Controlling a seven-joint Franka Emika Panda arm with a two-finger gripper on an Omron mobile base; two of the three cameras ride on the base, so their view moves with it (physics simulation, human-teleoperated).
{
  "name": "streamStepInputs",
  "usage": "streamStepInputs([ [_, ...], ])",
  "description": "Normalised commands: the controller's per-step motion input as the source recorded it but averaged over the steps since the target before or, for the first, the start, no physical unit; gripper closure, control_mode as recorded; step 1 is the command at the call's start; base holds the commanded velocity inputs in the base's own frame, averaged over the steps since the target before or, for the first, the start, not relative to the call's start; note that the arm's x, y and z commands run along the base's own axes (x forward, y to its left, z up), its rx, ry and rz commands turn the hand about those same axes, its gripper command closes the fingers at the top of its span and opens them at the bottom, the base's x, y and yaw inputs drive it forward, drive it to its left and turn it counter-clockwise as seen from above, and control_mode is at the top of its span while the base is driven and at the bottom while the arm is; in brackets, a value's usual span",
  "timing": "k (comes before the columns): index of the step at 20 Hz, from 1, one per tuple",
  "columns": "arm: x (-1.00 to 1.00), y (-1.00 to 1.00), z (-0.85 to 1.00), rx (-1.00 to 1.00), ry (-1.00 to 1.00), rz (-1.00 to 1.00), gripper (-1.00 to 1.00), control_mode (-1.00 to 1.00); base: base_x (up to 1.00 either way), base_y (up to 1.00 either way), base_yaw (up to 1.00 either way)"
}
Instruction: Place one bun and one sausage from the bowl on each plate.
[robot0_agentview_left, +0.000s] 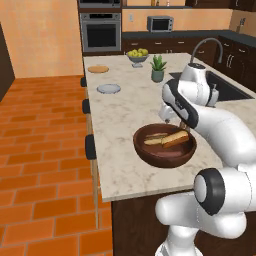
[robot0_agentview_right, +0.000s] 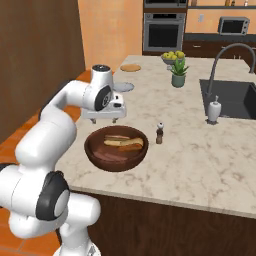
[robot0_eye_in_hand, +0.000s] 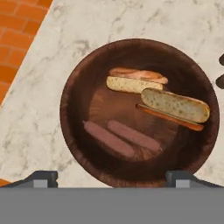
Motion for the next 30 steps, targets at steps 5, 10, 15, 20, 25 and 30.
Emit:
streamStepInputs([
  [5,0.12,-0.08,-0.39,-0.21,0.06,0.31,-1.00,-1.00,0.00,0.00,0.00],
  [10,0.00,-0.13,-0.64,-0.21,0.15,0.20,-1.00,-1.00,0.00,0.00,0.00],
  [15,0.13,-0.52,-0.68,-0.13,0.00,0.28,-1.00,-1.00,0.00,0.00,0.00],
  [20,0.21,-0.38,-0.55,-0.16,0.02,0.30,-1.00,-1.00,0.00,0.00,0.00],
  [25,0.52,-0.09,-0.44,-0.03,0.02,0.16,-1.00,-1.00,0.00,0.00,0.00],
  [30,0.52,-0.01,-0.12,0.00,0.00,0.09,-1.00,-1.00,0.00,0.00,0.00],
])
